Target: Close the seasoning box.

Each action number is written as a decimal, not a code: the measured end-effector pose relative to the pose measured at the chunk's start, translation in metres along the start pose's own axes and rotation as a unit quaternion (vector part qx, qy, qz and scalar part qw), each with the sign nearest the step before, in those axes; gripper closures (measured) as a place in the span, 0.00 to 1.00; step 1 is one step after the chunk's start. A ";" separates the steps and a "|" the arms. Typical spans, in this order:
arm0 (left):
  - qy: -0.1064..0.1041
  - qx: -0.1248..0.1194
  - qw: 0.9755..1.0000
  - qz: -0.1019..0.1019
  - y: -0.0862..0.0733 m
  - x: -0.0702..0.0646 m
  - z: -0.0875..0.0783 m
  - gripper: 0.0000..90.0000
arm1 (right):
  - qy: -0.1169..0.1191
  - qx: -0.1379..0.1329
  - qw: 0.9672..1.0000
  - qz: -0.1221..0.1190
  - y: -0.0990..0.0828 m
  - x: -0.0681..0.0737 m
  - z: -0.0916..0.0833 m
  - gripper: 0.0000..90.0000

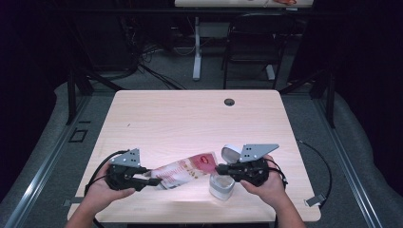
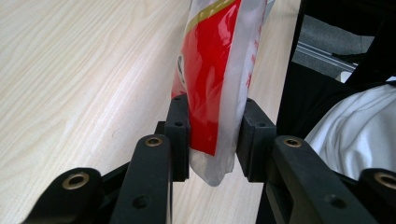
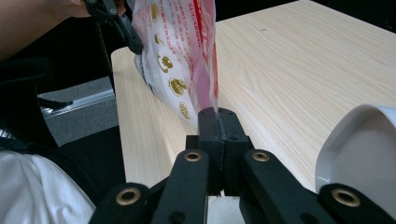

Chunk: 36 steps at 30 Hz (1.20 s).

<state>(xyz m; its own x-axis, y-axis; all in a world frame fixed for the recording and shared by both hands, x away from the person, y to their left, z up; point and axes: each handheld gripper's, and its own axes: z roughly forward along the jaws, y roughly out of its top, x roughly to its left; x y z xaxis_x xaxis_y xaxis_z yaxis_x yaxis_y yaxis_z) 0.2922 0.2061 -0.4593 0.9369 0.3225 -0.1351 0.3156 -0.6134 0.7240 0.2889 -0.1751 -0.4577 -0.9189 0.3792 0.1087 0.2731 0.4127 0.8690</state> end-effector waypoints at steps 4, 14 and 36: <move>0.000 0.004 1.000 0.003 0.004 0.000 -0.002 0.77 | 0.002 -0.002 1.000 0.004 -0.002 0.000 -0.001 1.00; 0.000 0.004 1.000 0.004 0.015 0.001 -0.006 0.78 | -0.003 -0.002 1.000 0.008 -0.005 -0.002 -0.003 1.00; -0.014 0.004 1.000 0.012 0.037 0.000 -0.014 0.80 | -0.015 -0.008 1.000 0.024 -0.010 -0.008 -0.009 0.98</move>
<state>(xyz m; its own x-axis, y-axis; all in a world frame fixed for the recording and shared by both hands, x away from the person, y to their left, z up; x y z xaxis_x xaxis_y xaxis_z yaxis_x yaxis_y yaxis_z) 0.3018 0.1935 -0.4233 0.9477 0.2885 -0.1369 0.2948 -0.6260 0.7219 0.2912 -0.1896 -0.4632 -0.8960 0.4225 0.1367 0.3120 0.3800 0.8708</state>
